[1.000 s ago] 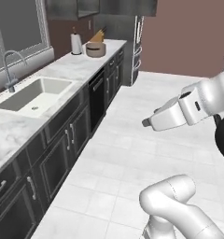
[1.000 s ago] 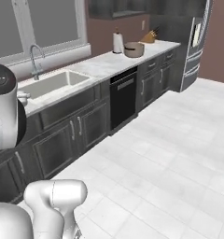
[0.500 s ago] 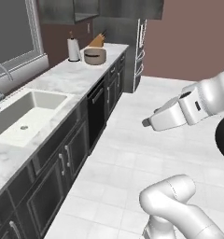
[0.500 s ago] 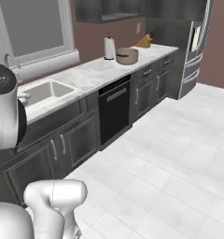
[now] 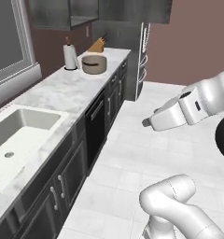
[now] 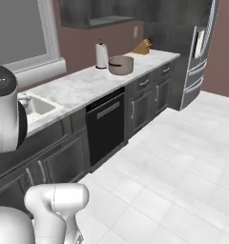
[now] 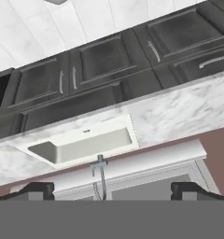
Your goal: Pick the kettle from the cabinet and place it on a stove burner. Then pick the pot from the counter and place it on another stove burner. Finally, turn both burners on.
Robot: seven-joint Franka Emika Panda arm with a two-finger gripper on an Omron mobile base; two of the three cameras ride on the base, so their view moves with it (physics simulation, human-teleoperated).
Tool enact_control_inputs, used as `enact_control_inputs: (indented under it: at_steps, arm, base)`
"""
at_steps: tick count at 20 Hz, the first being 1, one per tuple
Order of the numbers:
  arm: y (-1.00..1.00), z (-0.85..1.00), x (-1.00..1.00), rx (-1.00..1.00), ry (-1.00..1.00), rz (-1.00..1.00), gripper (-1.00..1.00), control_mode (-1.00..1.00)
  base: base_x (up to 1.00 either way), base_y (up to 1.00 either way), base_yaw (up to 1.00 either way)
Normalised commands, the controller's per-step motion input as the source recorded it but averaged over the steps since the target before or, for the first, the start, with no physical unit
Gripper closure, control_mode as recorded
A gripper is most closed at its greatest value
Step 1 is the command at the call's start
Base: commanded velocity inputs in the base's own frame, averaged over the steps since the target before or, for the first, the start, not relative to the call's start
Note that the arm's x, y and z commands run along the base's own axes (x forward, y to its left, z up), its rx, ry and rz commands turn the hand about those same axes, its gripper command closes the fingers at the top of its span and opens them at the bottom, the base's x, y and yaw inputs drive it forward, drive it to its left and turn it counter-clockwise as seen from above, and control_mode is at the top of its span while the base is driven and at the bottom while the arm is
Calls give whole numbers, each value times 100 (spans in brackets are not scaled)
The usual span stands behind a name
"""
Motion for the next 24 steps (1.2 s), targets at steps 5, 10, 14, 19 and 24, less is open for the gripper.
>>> enact_control_inputs:
  at_steps: [5,10,14,19,24]
  arm:
    - [0,0,0,0,0,0,-100,100]
    - [0,0,0,0,0,0,-100,100]
    - [0,0,0,0,0,0,-100,100]
    - [0,0,0,0,0,0,-100,100]
    - [0,0,0,0,0,0,-100,100]
  base:
    - [100,0,0]
    - [100,0,0]
    - [100,0,0]
    - [100,0,0]
    - [100,0,0]
